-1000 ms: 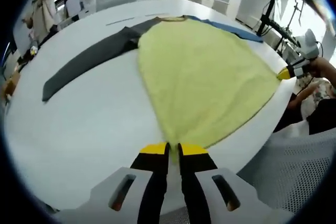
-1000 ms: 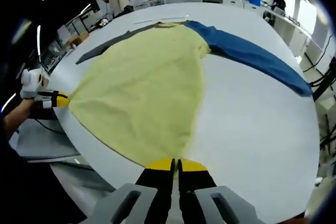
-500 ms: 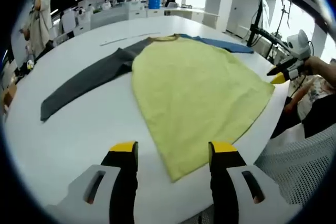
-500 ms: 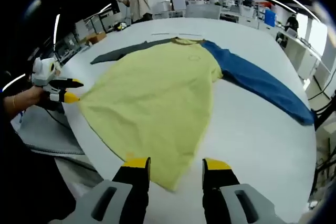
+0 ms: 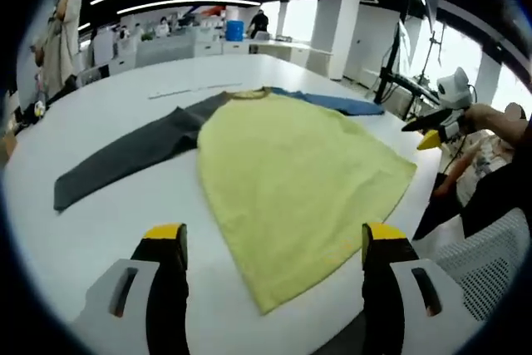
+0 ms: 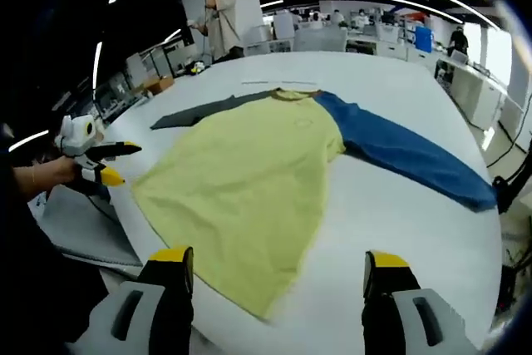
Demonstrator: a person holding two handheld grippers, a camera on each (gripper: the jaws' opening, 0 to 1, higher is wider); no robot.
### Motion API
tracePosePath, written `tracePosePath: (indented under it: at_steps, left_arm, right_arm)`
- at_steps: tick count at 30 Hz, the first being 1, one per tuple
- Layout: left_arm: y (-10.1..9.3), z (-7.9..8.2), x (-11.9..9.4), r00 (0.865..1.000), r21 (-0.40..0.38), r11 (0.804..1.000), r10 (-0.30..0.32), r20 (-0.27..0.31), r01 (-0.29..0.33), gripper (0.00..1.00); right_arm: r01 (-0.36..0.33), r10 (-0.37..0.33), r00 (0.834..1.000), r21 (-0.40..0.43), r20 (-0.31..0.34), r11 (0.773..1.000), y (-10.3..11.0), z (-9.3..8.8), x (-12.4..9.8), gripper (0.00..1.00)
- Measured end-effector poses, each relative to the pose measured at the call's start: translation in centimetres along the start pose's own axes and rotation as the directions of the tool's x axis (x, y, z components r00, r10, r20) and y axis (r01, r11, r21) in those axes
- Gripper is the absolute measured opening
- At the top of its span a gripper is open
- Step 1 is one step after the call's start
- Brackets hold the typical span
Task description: Fold the garment on the visible template until the final outline fits inside the template.
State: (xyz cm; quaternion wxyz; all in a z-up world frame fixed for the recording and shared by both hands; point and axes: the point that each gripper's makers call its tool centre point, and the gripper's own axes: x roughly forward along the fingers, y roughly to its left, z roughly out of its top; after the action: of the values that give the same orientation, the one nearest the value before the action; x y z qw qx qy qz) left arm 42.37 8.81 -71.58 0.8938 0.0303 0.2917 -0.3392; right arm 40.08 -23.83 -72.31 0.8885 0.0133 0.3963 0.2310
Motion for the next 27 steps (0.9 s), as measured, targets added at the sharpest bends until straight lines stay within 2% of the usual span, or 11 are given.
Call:
tracePosePath:
  at_steps: [1, 5, 8, 11, 14, 16, 20, 27]
  left_arm:
    - [-0.3, 0.5, 0.0, 1.000, 0.009, 1.000, -0.018, 0.022, 0.018, 0.87]
    - [-0.6, 1.1, 0.0, 0.998, 0.025, 0.999, -0.042, 0.044, 0.041, 0.92]
    - [-0.8, 1.3, 0.2, 0.997, 0.026, 0.998, -0.055, 0.048, 0.054, 0.95]
    - [-1.0, 1.5, 0.3, 0.996, 0.042, 0.997, -0.068, 0.050, 0.066, 0.99]
    - [-1.6, 1.6, 0.5, 0.995, 0.054, 0.994, -0.093, 0.046, 0.091, 0.99]
    - [-1.8, 1.1, 0.7, 0.995, 0.087, 0.991, -0.098, 0.002, 0.098, 0.99]
    - [-1.9, 1.2, 0.9, 0.995, 0.091, 0.991, -0.103, -0.001, 0.102, 0.99]
    - [-1.6, 1.4, 0.9, 0.995, 0.065, 0.993, -0.100, 0.015, 0.099, 0.99]
  right_arm:
    - [0.003, -0.003, 1.000, 0.010, -0.001, 1.000, -0.5, 0.1, -0.1, 0.85]
    - [0.049, -0.049, 0.999, 0.019, 0.021, 0.999, -2.5, 0.6, -0.8, 0.90]
    - [0.063, -0.065, 0.997, 0.055, 0.034, 0.996, -4.1, 1.1, -1.4, 0.93]
    - [0.091, -0.093, 0.995, 0.043, 0.031, 0.995, -5.4, 1.5, -1.8, 0.98]
    - [0.111, -0.113, 0.993, 0.054, 0.035, 0.992, -8.6, 2.1, -2.2, 0.99]
    - [0.118, -0.122, 0.992, 0.078, 0.044, 0.990, -9.6, 2.5, -2.3, 0.99]
    - [0.150, -0.158, 0.986, 0.127, 0.056, 0.980, -11.8, 3.3, -2.6, 0.96]
    - [0.196, -0.209, 0.975, 0.155, 0.070, 0.968, -15.5, 4.1, -2.7, 0.91]
